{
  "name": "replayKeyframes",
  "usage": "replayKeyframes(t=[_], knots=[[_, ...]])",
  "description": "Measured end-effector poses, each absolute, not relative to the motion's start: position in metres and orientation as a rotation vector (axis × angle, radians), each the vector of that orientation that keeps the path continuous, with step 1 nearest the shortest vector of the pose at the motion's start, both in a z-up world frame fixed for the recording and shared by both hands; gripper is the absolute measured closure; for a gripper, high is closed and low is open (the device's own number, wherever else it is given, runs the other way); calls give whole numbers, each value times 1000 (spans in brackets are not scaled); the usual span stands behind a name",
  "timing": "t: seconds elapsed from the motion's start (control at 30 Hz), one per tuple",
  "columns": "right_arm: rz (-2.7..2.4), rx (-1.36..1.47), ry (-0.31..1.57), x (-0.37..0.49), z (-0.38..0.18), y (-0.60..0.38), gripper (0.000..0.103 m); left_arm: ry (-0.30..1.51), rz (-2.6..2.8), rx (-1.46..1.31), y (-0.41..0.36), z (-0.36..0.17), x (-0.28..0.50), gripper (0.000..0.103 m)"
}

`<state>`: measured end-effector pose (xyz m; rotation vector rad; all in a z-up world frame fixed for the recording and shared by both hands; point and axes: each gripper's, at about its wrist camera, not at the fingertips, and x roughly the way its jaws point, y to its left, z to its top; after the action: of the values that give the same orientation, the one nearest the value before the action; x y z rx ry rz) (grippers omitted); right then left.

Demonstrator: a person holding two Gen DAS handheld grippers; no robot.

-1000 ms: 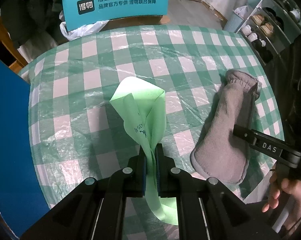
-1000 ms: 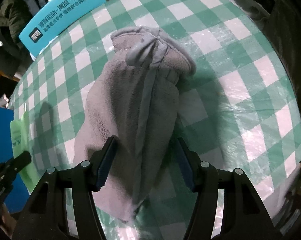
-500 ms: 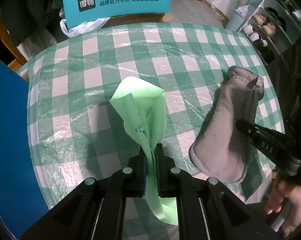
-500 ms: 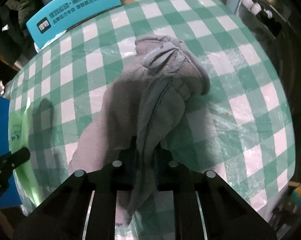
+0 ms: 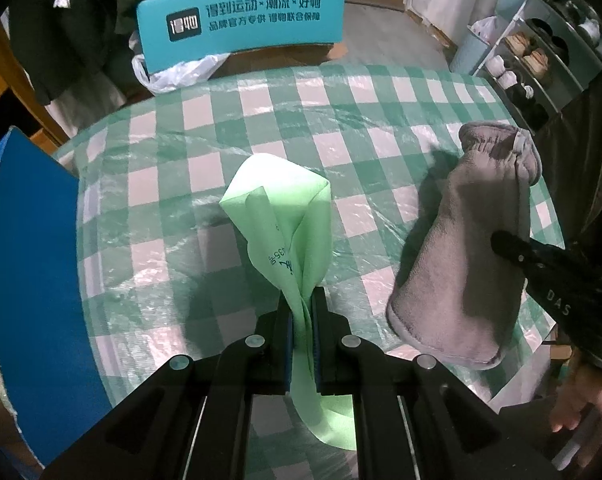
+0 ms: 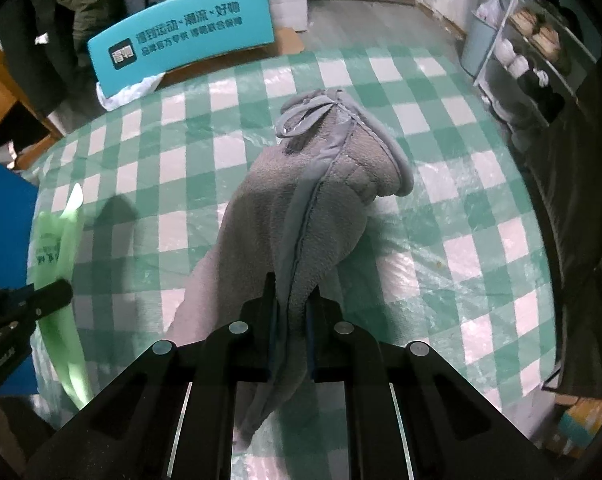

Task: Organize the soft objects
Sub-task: 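Lift the green cloth with the left tool while the right tool holds the mitten, then carry the green cloth and grey mitten over the cardboard box with both tools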

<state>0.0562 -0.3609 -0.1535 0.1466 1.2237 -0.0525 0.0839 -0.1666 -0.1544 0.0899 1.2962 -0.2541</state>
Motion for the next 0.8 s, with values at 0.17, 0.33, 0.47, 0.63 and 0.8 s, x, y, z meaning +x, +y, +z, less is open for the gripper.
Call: replayKeyframes(t=[0.17,0.33,0.47,0.63,0.8], knots=[[-49,109,1193,55,-141,-353,94,1269,-244,107,-163,-144,82,95],[-44,62,1157,52,-124,-345,94,1237,-233,126,-160,-131,78,95],[-27,37,1125,50,-109,-337,94,1211,-226,137,-155,-121,74,95],[-4,9,1089,46,-92,-325,94,1184,-219,150,-150,-110,69,95],[28,-16,1053,40,-74,-312,94,1153,-206,158,-141,-95,60,95]])
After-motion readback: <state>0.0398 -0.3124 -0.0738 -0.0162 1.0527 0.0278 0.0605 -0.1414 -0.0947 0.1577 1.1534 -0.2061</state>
